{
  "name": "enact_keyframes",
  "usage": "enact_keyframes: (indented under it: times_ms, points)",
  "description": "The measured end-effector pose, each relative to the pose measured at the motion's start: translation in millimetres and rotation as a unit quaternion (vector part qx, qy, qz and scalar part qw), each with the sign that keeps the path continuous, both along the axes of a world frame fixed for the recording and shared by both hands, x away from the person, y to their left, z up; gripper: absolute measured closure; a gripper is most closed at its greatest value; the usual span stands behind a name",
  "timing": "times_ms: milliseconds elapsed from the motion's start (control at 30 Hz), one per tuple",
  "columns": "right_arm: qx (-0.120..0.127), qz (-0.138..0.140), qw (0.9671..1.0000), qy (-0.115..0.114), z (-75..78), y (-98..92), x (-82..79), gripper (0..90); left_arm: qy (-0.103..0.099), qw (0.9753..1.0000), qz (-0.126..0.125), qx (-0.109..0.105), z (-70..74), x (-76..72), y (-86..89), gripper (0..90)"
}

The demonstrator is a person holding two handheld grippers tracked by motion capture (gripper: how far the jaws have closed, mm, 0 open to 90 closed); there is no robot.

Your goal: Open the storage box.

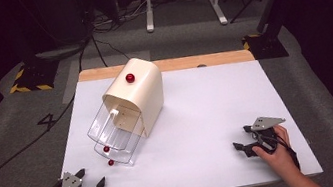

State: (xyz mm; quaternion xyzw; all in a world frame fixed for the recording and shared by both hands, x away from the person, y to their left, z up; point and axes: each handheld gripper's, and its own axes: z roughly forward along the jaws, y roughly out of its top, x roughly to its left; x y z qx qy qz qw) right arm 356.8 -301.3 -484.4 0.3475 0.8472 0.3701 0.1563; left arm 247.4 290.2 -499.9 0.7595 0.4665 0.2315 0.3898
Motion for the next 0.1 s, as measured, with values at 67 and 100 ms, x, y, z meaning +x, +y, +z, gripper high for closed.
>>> enact_keyframes:
  times_ms: [67, 100]
  points:
    - [0.000, 0.000, 1.0000, 0.000, 0.0, 0.0, -0.1, 17.6, 0.000, 1.0000, 0.001, -0.001, 0.0, 0.1, -0.1, 21.9]
    - [0.000, 0.000, 1.0000, 0.000, 0.0, 0.0, -0.1, 17.7, -0.001, 1.0000, 0.000, 0.000, 0.0, 0.2, 0.1, 21.9]
